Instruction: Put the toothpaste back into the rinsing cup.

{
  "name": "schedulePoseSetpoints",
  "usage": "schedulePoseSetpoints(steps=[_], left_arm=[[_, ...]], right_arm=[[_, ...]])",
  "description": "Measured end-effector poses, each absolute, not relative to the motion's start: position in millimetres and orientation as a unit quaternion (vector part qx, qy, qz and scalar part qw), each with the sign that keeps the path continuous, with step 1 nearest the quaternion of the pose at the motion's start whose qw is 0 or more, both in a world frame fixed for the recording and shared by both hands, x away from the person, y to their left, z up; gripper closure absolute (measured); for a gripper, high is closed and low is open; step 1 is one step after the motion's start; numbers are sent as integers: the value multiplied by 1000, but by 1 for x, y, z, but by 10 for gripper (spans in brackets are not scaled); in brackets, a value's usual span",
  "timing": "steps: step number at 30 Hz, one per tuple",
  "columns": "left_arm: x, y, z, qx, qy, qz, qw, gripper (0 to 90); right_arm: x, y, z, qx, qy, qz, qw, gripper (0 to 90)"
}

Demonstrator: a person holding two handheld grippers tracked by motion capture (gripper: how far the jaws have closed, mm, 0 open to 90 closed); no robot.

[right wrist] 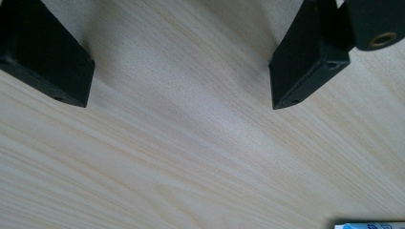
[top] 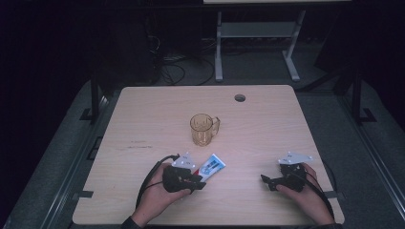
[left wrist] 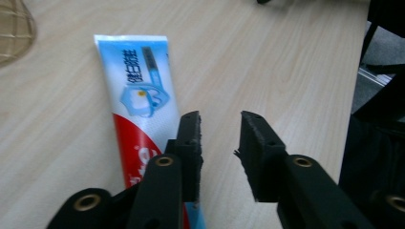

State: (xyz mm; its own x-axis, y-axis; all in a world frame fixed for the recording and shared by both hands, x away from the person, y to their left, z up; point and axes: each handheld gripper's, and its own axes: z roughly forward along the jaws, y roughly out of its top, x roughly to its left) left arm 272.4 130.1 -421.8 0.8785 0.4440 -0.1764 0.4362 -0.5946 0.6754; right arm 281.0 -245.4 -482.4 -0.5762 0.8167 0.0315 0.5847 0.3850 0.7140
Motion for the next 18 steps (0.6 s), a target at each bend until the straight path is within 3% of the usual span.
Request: schedulePoseSetpoints(steps=[9,18], left_arm=[[284,127,-415,897,249,38,363,480],[298,116,-419,900,268,39,342,418]], right_arm=[[281,-245,-482,430,816,351,166,72],[281,-245,-482,429,816,351,166,72]])
